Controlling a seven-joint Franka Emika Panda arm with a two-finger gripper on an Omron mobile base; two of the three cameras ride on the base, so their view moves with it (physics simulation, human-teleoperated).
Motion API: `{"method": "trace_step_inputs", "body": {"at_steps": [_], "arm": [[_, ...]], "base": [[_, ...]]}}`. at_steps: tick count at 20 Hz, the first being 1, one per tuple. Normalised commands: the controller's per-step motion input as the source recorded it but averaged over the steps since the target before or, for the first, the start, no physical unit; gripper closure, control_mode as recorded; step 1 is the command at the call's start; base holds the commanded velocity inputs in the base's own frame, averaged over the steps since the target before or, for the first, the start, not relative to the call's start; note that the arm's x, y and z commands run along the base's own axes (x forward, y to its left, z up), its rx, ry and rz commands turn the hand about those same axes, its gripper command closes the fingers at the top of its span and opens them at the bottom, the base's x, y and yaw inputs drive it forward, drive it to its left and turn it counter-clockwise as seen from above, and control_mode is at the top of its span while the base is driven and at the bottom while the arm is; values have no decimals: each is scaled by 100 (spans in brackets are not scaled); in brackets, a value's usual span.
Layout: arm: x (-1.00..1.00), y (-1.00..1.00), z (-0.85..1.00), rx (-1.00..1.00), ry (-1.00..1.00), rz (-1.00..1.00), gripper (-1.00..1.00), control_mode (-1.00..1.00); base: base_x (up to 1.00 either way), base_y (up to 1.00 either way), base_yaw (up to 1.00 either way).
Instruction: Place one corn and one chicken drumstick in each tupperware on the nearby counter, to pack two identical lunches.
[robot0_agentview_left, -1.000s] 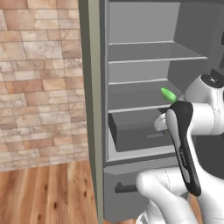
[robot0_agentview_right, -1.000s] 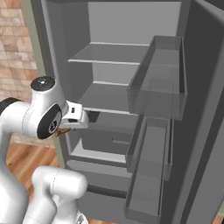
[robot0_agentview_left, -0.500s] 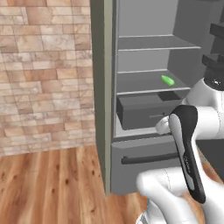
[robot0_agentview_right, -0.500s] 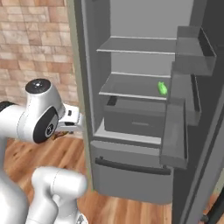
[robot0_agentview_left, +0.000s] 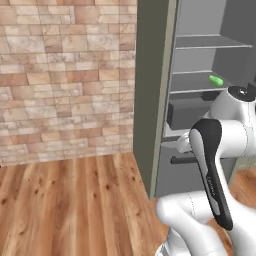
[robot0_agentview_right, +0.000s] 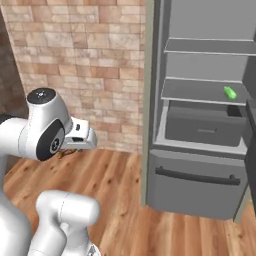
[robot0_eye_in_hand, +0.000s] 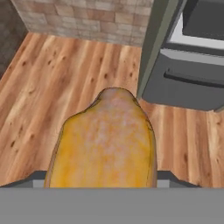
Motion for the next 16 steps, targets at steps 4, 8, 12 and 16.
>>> {"method": "trace_step_inputs", "body": {"at_steps": [4, 8, 12, 16], "arm": [[0, 0, 0, 0, 0, 0, 100, 100], [0, 0, 0, 0, 0, 0, 100, 100], [0, 0, 0, 0, 0, 0, 100, 100], [0, 0, 0, 0, 0, 0, 100, 100]], "base": [[-100, 24, 0], [-100, 17, 0], [-100, 2, -1], [-100, 0, -5]]}}
